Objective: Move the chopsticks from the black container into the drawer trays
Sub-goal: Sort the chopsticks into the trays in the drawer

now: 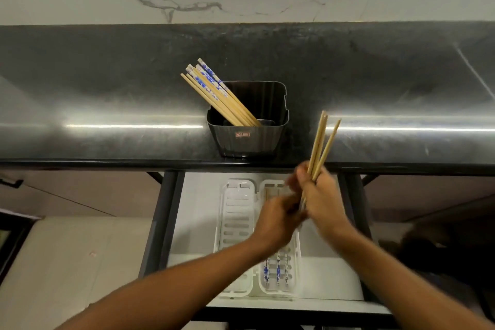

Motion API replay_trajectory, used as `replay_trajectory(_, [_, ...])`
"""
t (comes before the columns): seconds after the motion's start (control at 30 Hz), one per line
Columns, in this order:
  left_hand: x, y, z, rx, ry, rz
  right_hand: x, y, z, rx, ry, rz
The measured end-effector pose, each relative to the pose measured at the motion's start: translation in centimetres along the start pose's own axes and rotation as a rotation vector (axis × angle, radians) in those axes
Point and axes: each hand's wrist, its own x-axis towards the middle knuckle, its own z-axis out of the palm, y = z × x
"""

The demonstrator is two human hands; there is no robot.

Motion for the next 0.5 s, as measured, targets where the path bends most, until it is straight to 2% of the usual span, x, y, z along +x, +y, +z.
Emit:
replay_trajectory(0.1, [-3.2,-3.7,1.4,0.06,-0.055,-0.198,-2.2,4.9,2.3,-0.059,0.04,0.264])
replay_trajectory(0.17, [-4.3,-5.7,2.0,0.083,-0.066,-0.325,-2.6,7.3,3.6,-0.132,0.055,0.366])
replay_trajectory(0.23, [-4.5,-7.0,2.4,0.073,-0.074,-0.45,-2.4,8.7,4.6,-0.192,0.057,0.424])
replay_trajectory(0.37, [-3.9,-7.8,3.4,-0.022,0.04,-0.642,-1.5,10.1,6.5,-0.32,0.084,0.479])
replay_trajectory(0.5, [-3.6,-7.7,4.4,0.026,0.052,-0.71,-1.2,11.3,6.7,-0.382,0.107,0.489])
